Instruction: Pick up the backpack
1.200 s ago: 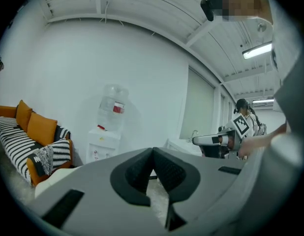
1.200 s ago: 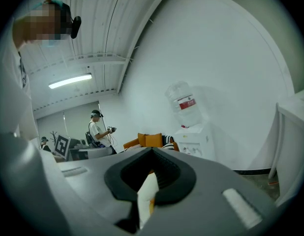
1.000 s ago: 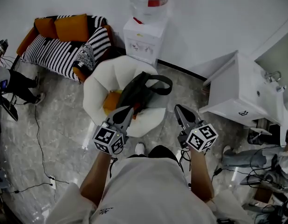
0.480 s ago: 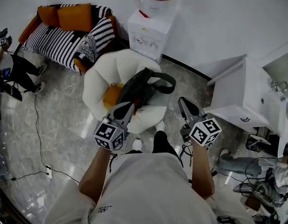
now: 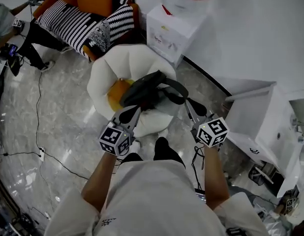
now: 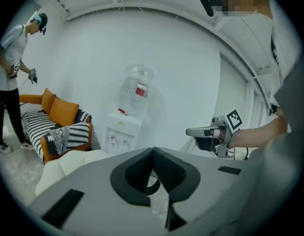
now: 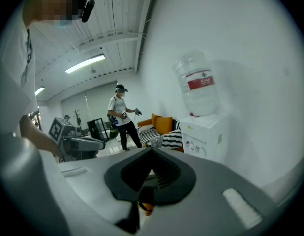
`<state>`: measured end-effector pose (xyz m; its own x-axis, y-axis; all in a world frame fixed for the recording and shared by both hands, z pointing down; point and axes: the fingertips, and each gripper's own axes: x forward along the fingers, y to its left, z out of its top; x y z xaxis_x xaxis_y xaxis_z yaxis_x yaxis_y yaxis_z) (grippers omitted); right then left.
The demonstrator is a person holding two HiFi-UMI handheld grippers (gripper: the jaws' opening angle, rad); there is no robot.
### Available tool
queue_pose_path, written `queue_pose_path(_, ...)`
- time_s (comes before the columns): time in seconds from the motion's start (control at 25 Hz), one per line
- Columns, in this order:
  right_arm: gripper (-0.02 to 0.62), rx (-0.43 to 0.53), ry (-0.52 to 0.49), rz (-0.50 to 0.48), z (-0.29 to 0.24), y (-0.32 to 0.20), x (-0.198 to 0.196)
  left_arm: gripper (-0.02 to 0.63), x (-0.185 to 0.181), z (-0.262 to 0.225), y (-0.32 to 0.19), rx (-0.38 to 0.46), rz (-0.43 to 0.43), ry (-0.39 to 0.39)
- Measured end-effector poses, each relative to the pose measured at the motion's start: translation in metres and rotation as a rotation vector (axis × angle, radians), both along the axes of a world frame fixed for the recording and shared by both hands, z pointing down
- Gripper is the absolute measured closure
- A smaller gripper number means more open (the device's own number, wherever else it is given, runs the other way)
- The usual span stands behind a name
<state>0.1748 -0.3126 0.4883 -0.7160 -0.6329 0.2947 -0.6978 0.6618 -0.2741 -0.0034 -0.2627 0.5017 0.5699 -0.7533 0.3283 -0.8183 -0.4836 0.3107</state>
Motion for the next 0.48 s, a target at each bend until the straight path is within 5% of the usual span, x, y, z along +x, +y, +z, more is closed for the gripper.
queue_pose_path(0.48,0.593,-0.105,0.180,-0.248,0.101,-0.074,-0.001,0.611,-0.004,0.067,-0.035,-0.146,-0.221,-0.044)
